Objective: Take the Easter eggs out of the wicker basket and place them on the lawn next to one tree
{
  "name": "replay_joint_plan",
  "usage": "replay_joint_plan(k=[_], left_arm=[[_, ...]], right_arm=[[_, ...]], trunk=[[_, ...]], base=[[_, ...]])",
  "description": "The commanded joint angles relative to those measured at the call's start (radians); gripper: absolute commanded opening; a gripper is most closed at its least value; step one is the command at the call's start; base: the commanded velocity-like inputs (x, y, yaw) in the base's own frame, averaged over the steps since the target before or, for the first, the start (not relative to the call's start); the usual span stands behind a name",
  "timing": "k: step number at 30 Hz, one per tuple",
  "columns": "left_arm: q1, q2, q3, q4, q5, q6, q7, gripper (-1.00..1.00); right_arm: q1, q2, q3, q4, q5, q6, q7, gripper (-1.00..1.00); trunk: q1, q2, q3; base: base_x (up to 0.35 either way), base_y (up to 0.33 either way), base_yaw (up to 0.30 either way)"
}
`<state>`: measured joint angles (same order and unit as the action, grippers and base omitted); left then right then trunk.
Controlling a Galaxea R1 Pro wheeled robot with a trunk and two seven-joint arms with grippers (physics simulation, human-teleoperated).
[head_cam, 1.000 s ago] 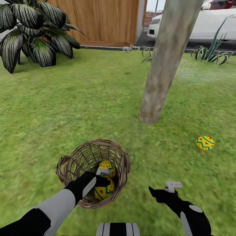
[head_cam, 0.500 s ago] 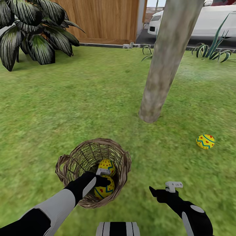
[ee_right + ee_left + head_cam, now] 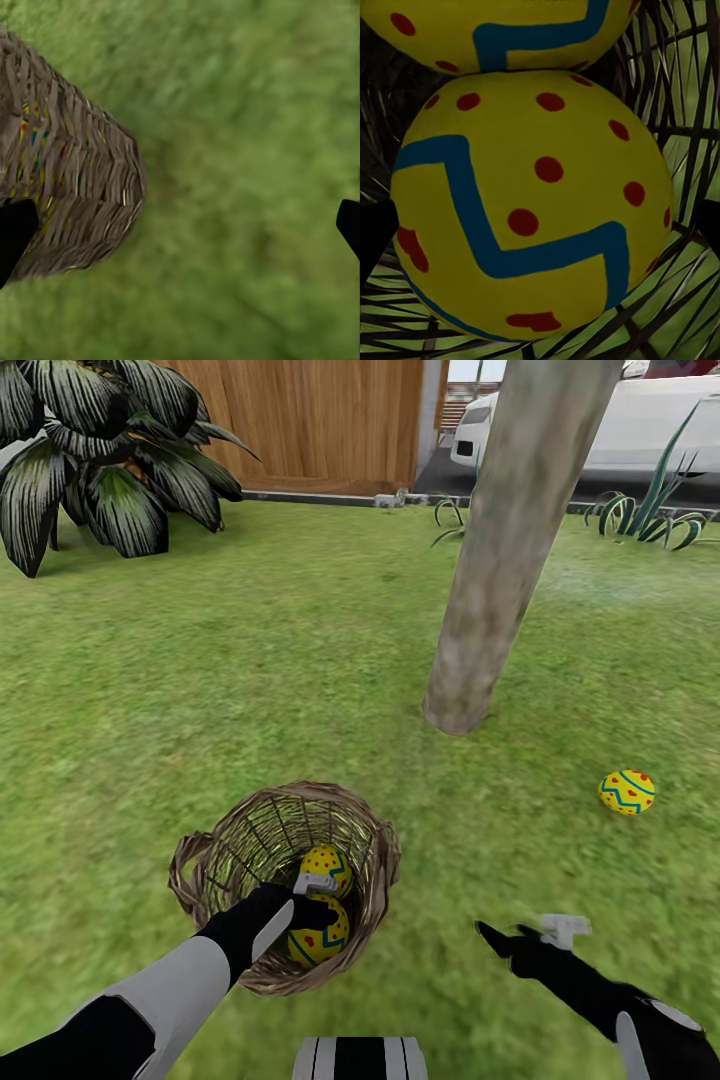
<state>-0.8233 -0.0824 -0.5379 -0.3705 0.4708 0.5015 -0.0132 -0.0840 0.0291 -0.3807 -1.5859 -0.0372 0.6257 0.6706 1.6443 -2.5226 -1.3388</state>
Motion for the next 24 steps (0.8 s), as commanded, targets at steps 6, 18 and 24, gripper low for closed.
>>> replay_joint_plan(k=[6, 18, 24], left_arm=[[-0.001, 0.001, -0.003, 0.001, 0.003, 0.003, 0.001, 1.0], [-0.001, 0.002, 0.0, 0.001, 0.003, 0.002, 0.007, 1.0], [-0.001, 0.003, 0.003, 0.001, 0.003, 0.002, 0.008, 1.0]], right_arm=[[-0.003, 0.0, -0.06, 0.0, -0.005, 0.008, 0.087, 1.0], [-0.003, 0.0, -0.066, 0.0, -0.006, 0.008, 0.093, 1.0], [-0.003, 0.0, -0.066, 0.0, -0.006, 0.009, 0.092, 1.0]], trunk=[[0.0, 0.0, -0.001], [0.002, -0.001, -0.016], [0.002, -0.001, -0.016]], base=[[0.0, 0.0, 0.0], [0.0, 0.0, 0.0], [0.0, 0.0, 0.0]])
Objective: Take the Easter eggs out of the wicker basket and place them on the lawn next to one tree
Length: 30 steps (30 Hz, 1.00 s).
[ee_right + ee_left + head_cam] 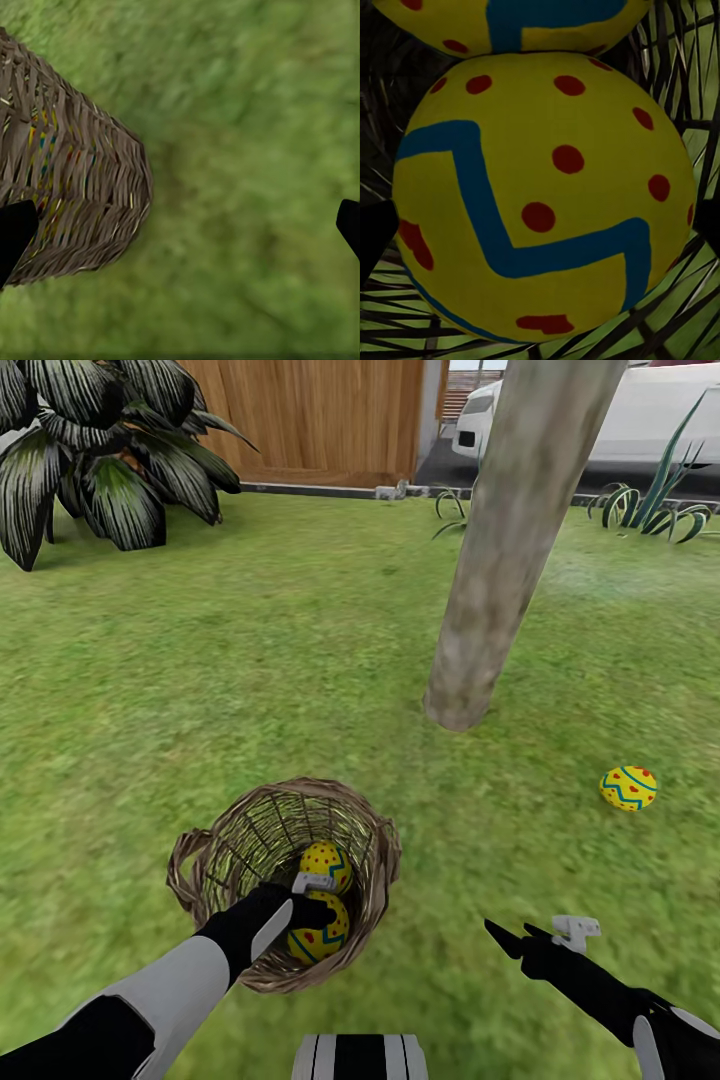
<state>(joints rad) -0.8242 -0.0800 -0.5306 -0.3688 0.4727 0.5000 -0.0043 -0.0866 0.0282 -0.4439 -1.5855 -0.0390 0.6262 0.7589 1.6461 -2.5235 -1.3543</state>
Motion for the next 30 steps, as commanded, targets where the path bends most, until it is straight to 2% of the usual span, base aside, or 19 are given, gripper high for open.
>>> replay_joint_plan(k=[1, 6, 11, 28, 30], left_arm=[[-0.001, 0.001, -0.004, -0.001, 0.001, 0.003, 0.0, 1.0], [-0.001, 0.002, -0.003, -0.001, 0.001, 0.003, 0.004, 1.0], [-0.001, 0.002, -0.002, -0.001, -0.001, 0.003, 0.008, 1.0], [-0.001, 0.002, -0.002, -0.001, 0.002, 0.003, 0.024, 1.0], [-0.001, 0.002, -0.002, -0.001, 0.002, 0.003, 0.024, 1.0]], right_arm=[[-0.001, 0.001, -0.002, -0.001, -0.004, 0.008, 0.003, 1.0], [-0.001, 0.001, -0.002, -0.001, -0.003, 0.009, 0.002, 1.0], [-0.001, 0.002, -0.002, -0.001, -0.001, 0.009, 0.0, 1.0], [-0.001, 0.002, -0.002, 0.001, 0.005, 0.009, -0.001, 1.0], [-0.001, 0.002, -0.002, 0.002, 0.005, 0.009, -0.001, 1.0]], trunk=[[0.0, 0.0, -0.001], [0.0, 0.0, -0.001], [0.002, -0.001, -0.02], [0.003, -0.002, -0.028], [0.004, -0.002, -0.035]], base=[[0.0, 0.0, 0.0], [0.0, 0.0, 0.0], [0.0, 0.0, 0.0], [0.0, 0.0, 0.0], [0.0, 0.0, 0.0]])
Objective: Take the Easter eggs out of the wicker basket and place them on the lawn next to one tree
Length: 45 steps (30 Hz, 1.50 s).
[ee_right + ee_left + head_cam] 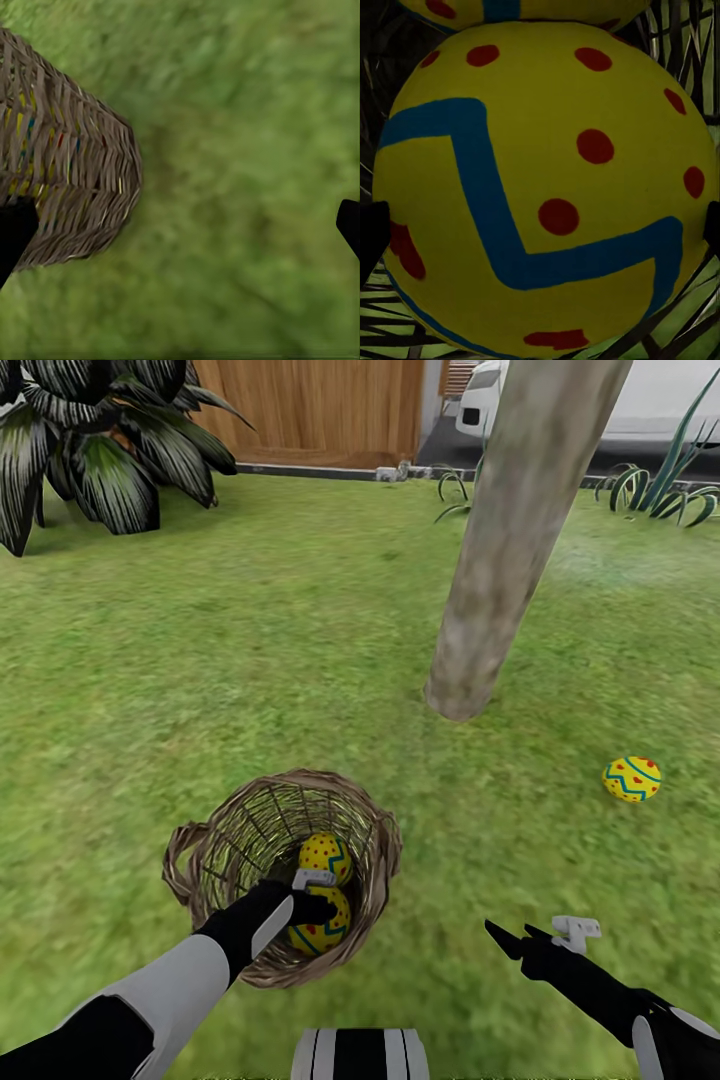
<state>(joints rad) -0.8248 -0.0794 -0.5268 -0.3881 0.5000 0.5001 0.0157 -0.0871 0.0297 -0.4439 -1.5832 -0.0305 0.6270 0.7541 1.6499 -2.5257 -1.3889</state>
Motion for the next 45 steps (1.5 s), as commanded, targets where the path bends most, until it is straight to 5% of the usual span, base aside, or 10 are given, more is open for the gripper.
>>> replay_joint_plan(k=[1, 22, 23, 45], left_arm=[[0.0, 0.001, -0.005, 0.018, -0.026, 0.003, 0.004, 1.0], [0.001, 0.003, -0.005, 0.018, -0.023, -0.012, 0.003, 1.0], [0.001, 0.003, -0.005, 0.018, -0.023, -0.012, 0.003, -1.0], [0.002, 0.004, -0.005, 0.012, -0.023, -0.02, 0.003, -1.0]], right_arm=[[-0.001, 0.001, -0.002, -0.001, -0.003, 0.008, 0.004, 1.0], [-0.001, 0.0, -0.007, 0.0, -0.003, 0.008, 0.004, 1.0], [-0.001, 0.0, -0.007, 0.0, -0.003, 0.008, 0.004, 1.0], [-0.001, 0.001, -0.009, 0.0, -0.003, 0.008, 0.004, 1.0]], trunk=[[0.001, 0.0, -0.005], [0.001, 0.0, -0.005], [0.001, 0.0, -0.005], [0.001, 0.0, -0.005]], base=[[0.0, 0.0, 0.0], [0.0, 0.0, 0.0], [0.0, 0.0, 0.0], [0.0, 0.0, 0.0]])
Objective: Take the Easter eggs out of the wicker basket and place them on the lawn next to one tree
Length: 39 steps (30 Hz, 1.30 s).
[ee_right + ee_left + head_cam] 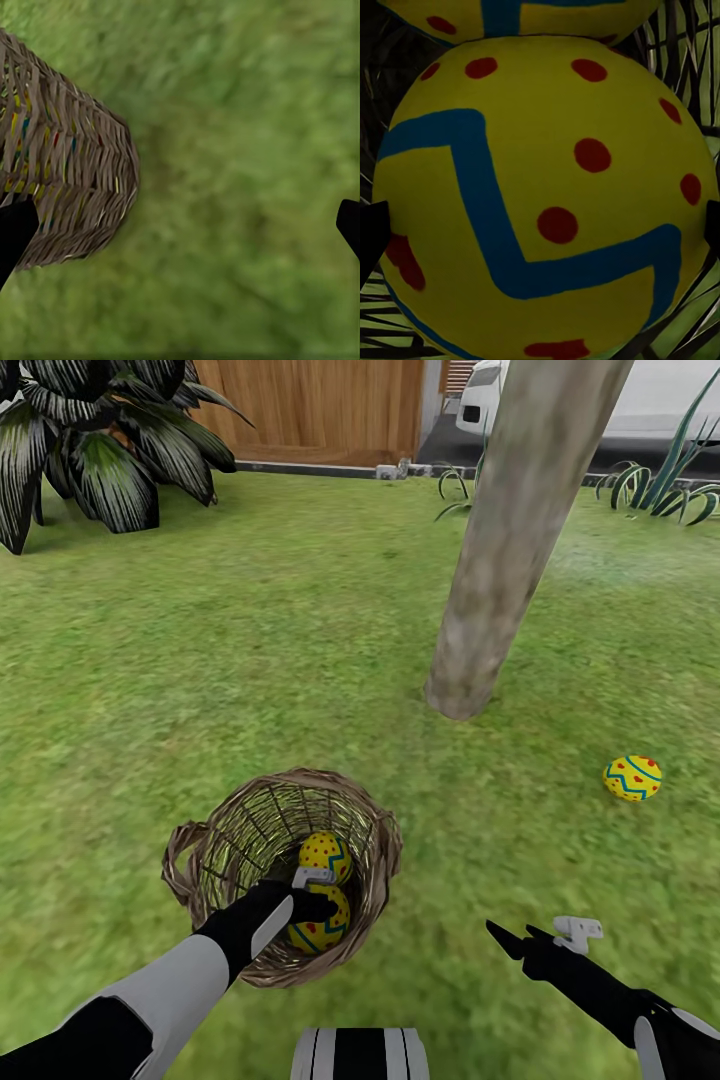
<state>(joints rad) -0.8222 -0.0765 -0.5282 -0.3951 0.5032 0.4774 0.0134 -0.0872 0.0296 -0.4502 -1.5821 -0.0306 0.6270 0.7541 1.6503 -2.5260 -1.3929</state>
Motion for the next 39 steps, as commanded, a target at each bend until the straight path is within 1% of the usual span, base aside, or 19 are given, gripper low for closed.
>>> replay_joint_plan(k=[1, 12, 14, 19, 22, 25, 27, 39], left_arm=[[0.0, 0.001, -0.004, 0.019, -0.026, 0.003, 0.006, -1.0], [-0.001, 0.0, -0.004, 0.017, -0.026, 0.004, 0.006, -1.0], [-0.002, 0.0, -0.004, 0.016, -0.026, 0.005, 0.007, -1.0], [-0.002, 0.0, -0.004, 0.016, -0.026, 0.006, 0.007, -1.0], [-0.002, 0.001, -0.004, 0.016, -0.026, 0.007, 0.006, -1.0], [-0.002, 0.002, -0.004, 0.016, -0.026, 0.009, 0.005, -1.0], [-0.002, 0.003, -0.003, 0.016, -0.026, 0.01, 0.005, -1.0], [-0.002, 0.003, -0.003, 0.022, -0.025, 0.021, -0.002, -1.0]], right_arm=[[-0.001, 0.001, -0.003, 0.0, -0.003, 0.008, 0.004, 1.0], [-0.001, 0.001, -0.003, 0.002, -0.003, 0.008, 0.004, 1.0], [-0.001, 0.001, -0.003, 0.003, -0.003, 0.008, 0.004, 1.0], [-0.001, 0.001, -0.002, 0.004, -0.003, 0.008, 0.004, 1.0], [-0.001, 0.001, -0.002, 0.004, -0.003, 0.008, 0.004, 1.0], [-0.001, 0.001, -0.002, 0.005, -0.002, 0.008, 0.004, 1.0], [-0.002, 0.001, -0.002, 0.005, -0.002, 0.008, 0.003, 1.0], [-0.002, 0.001, 0.0, 0.006, -0.002, 0.008, 0.004, 1.0]], trunk=[[0.0, 0.0, -0.001], [0.0, 0.0, -0.001], [-0.001, 0.0, 0.007], [-0.001, 0.0, 0.007], [-0.002, 0.001, 0.019], [-0.002, 0.001, 0.019], [-0.003, 0.002, 0.026], [-0.003, 0.002, 0.03]], base=[[0.0, 0.0, 0.0], [0.0, 0.0, 0.0], [0.0, 0.0, 0.0], [0.0, 0.0, 0.0], [0.0, 0.0, 0.0], [0.0, 0.0, 0.0], [0.0, 0.0, 0.0], [0.0, 0.0, 0.0]])
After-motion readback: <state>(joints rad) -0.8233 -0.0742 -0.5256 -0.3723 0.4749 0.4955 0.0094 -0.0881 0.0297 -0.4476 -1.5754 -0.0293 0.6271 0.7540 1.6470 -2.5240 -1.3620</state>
